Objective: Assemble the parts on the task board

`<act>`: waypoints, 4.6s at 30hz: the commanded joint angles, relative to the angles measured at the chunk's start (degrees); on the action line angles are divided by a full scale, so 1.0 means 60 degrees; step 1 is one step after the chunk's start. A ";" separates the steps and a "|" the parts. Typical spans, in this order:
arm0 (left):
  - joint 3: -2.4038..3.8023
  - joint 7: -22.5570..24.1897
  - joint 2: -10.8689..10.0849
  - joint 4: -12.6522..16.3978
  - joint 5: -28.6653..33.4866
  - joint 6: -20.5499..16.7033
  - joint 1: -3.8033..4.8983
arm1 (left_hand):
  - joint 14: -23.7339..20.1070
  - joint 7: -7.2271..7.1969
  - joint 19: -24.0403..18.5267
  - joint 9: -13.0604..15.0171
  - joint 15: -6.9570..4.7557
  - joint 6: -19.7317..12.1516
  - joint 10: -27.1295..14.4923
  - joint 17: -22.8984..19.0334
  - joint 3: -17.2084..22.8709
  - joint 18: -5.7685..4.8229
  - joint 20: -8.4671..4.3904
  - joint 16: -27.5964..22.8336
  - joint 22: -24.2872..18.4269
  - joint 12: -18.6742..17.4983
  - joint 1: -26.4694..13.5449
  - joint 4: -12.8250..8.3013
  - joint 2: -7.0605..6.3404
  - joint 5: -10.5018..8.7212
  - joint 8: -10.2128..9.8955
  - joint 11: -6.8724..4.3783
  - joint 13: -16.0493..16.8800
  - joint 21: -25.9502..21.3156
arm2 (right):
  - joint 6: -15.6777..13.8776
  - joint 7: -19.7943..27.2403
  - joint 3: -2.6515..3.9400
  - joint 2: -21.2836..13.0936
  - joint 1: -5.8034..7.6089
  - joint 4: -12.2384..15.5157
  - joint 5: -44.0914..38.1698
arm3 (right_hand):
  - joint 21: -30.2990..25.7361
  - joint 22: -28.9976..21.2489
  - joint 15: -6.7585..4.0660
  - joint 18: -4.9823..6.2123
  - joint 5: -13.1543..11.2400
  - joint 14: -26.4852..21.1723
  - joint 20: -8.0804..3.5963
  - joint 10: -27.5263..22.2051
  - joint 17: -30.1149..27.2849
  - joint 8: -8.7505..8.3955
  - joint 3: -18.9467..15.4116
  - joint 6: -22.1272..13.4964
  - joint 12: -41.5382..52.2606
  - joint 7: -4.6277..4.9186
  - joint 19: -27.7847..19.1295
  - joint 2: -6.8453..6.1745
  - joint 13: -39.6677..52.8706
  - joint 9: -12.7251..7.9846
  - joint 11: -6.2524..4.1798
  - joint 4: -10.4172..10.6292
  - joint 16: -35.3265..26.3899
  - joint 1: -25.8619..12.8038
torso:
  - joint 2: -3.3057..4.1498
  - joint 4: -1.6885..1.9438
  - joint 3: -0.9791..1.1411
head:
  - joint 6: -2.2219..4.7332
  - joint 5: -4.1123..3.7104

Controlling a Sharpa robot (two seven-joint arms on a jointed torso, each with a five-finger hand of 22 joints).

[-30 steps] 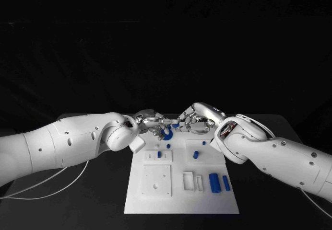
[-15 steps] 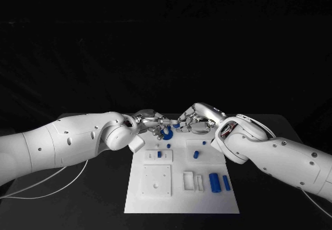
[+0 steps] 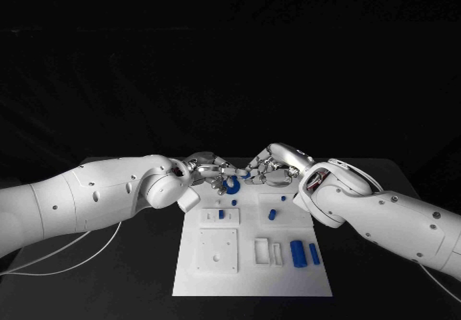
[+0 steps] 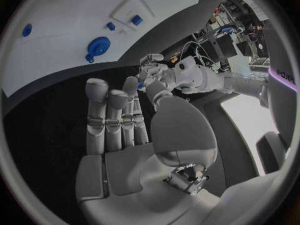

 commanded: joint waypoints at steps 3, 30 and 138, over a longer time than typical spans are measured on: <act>0.0010 0.0030 0.0025 0.0006 -0.0099 0.0166 0.0011 | -0.0067 0.0031 -0.0051 -0.0163 0.0026 0.0006 -0.0074 -0.0032 -0.0025 -0.0040 0.0022 0.0051 0.0181 0.0039 0.0036 -0.0065 0.0097 0.0091 -0.0020 0.0027 -0.0016 -0.0037 | 0.0125 0.0015 -0.0001 0.0007 -0.0007 0.0011 0.0005 | 0.0049 0.0624 0.0002 -0.0114 0.0049 0.0093 -0.0067 0.0021 0.0034 0.0029 -0.0057 0.0260 -0.0059 -0.0231 0.0430 0.0063 0.0018 0.1106 -0.0047 0.0050 0.0032 -0.0004 | -0.0001 -0.0002 0.0002 | -0.0006 -0.0005; 0.0005 0.0283 0.0062 0.0036 0.0501 -0.0119 0.0011 | 0.0095 -0.0019 -0.0104 0.1607 -0.0021 -0.0225 0.0163 0.0548 0.2010 -0.0019 -0.0031 0.0448 0.0194 -0.0010 -0.0009 -0.0969 0.1049 0.2110 0.0219 -0.0016 -0.0074 0.0271 | 0.0145 0.0002 -0.0001 0.0037 -0.0007 -0.0017 0.0054 | -0.0252 0.0551 0.0030 -0.0065 0.0236 0.0015 -0.0054 -0.0041 -0.0058 0.0009 -0.0156 0.0015 -0.0138 -0.0150 0.0389 -0.0056 -0.0016 0.0982 -0.0004 0.0157 -0.0179 -0.0179 | -0.0002 0.0001 -0.0003 | -0.0035 -0.0024; -0.0339 -0.5310 -0.0773 0.1861 -0.6394 -0.3607 -0.0820 | 0.0977 -0.0427 0.0344 0.2410 -0.0212 0.1274 0.0990 0.2303 0.2576 -0.0042 -0.0175 0.1074 0.0267 0.0916 -0.1199 -0.2121 -0.0052 0.5193 0.0077 -0.0231 -0.0573 0.1254 | 0.0989 0.2396 0.0831 0.0307 0.0969 -0.4972 0.9323 | -0.4503 -1.1892 0.2732 0.0224 0.2591 -0.3971 0.2923 -0.4082 -0.9386 -0.0067 -0.3063 -0.4499 -0.3290 0.1267 -0.6590 0.0378 -0.7673 -0.0399 0.2153 0.0877 -0.7850 0.0347 | -0.0161 0.0128 0.0163 | -0.1056 0.0418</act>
